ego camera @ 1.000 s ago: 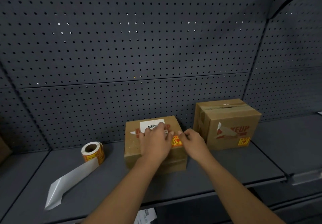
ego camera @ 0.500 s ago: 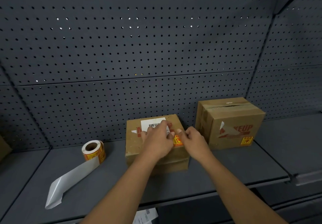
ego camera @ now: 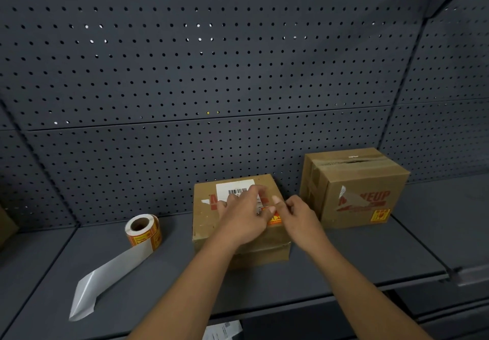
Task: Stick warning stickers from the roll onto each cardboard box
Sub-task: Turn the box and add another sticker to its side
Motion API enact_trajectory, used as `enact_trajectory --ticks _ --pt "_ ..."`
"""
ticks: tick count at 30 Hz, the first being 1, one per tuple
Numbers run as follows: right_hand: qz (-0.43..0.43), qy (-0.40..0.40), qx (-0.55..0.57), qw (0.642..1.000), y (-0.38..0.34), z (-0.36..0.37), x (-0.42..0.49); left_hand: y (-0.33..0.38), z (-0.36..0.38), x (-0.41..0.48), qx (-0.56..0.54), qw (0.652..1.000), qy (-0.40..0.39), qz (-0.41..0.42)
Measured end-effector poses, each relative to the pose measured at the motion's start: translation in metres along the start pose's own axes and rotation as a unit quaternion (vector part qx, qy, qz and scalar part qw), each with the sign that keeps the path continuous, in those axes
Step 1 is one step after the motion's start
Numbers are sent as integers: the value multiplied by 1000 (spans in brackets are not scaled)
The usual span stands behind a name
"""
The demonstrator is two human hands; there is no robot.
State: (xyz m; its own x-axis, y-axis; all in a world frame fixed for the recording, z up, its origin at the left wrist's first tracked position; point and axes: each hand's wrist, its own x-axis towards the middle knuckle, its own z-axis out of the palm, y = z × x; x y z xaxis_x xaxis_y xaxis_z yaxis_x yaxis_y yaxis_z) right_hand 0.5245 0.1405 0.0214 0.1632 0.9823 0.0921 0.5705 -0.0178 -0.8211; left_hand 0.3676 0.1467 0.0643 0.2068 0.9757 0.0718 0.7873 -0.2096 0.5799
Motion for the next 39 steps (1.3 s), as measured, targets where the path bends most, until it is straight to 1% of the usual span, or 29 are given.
enact_trajectory --ticks 2,5,7,12,17,22,25,29,33,37,39 --pt "-7 -9 23 1000 4 0 2 -2 1 3 -6 1000 -13 0" --pt "6 -20 57 998 4 0 6 -7 3 7 -30 999 -27 -17" --pt "11 -16 53 998 2 1 6 -9 5 9 -43 999 -16 -27" --pt "3 4 47 999 5 0 -1 1 9 0 13 999 49 -18" --pt "-2 13 44 999 7 1 -1 4 10 0 33 998 54 -15" --pt "11 26 -2 1000 5 9 2 0 10 1 36 998 53 -7" --pt "15 25 26 999 3 7 0 1 10 -2 55 996 63 3" --pt "9 -16 57 998 2 -3 -6 2 9 -3 59 997 53 10" --pt "12 -41 51 998 2 -6 -4 1 6 -3 54 998 33 18" --pt "21 -10 37 999 -2 2 -6 -2 2 -6 53 998 33 29" --pt "27 10 33 999 -5 5 -8 -2 -1 -6 36 999 12 24"
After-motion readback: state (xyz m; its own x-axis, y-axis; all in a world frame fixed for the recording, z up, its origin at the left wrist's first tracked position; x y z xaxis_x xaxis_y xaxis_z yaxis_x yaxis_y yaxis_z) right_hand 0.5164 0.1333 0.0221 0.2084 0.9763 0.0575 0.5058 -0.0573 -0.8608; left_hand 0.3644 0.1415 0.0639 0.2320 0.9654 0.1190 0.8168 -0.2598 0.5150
